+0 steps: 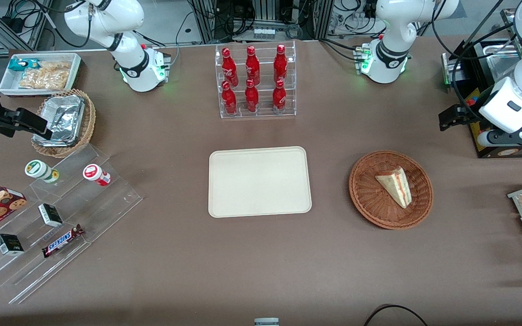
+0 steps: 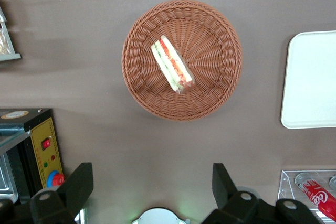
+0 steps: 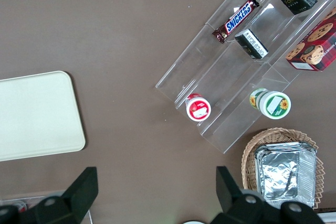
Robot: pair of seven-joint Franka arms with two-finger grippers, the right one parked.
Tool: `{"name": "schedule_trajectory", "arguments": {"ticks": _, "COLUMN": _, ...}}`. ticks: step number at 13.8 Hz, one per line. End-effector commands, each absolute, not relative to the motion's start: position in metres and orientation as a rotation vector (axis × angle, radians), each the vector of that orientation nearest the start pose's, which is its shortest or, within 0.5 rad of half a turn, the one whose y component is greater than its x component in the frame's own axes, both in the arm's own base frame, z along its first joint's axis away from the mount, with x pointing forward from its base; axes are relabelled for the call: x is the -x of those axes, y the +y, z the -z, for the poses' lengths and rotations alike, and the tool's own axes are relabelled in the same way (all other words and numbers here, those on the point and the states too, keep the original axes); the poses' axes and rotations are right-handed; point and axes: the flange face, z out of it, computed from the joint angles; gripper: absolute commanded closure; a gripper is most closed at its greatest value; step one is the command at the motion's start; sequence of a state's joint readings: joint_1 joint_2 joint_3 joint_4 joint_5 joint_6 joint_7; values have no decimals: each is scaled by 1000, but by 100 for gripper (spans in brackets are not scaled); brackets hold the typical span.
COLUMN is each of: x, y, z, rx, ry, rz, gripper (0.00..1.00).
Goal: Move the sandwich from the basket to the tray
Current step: 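Move the left gripper over the sandwich in the wicker basket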
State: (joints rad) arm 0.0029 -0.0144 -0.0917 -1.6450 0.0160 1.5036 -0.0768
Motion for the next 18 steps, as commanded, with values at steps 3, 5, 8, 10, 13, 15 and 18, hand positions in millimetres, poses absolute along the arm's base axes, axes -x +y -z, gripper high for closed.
{"name": "schedule_trajectory", "arguments": {"ticks": 3, "x": -531, "y": -47, "z": -573, "rx": 3110, "ry": 46, "rz": -191, "gripper": 0}}
{"name": "schedule_trajectory", "arguments": {"ticks": 5, "x": -531, "y": -47, "z": -541, "rx": 3108, "ry": 48, "rz": -193, "gripper": 0}}
{"name": "schedule_trajectory", "arguments": {"ticks": 8, "x": -516, "y": -46, "z": -490, "rx": 3108, "ry": 51, "rz": -139, "gripper": 0}}
{"name": "schedule_trajectory", "arguments": {"ticks": 10, "x": -502, "y": -45, "z": -454, "rx": 3110, "ry": 51, "rz": -86, "gripper": 0}}
{"name": "schedule_trajectory", "arguments": {"ticks": 13, "x": -495, "y": -45, "z": -413, "rx": 3114, "ry": 40, "rz": -57, "gripper": 0}}
{"name": "schedule_trajectory", "arguments": {"ticks": 15, "x": -496, "y": -45, "z": -396, "rx": 3116, "ry": 15, "rz": -50, "gripper": 0}}
{"name": "schedule_trajectory", "arguments": {"ticks": 18, "x": -502, "y": -52, "z": -370, "rx": 3114, "ry": -203, "rz": -31, "gripper": 0}}
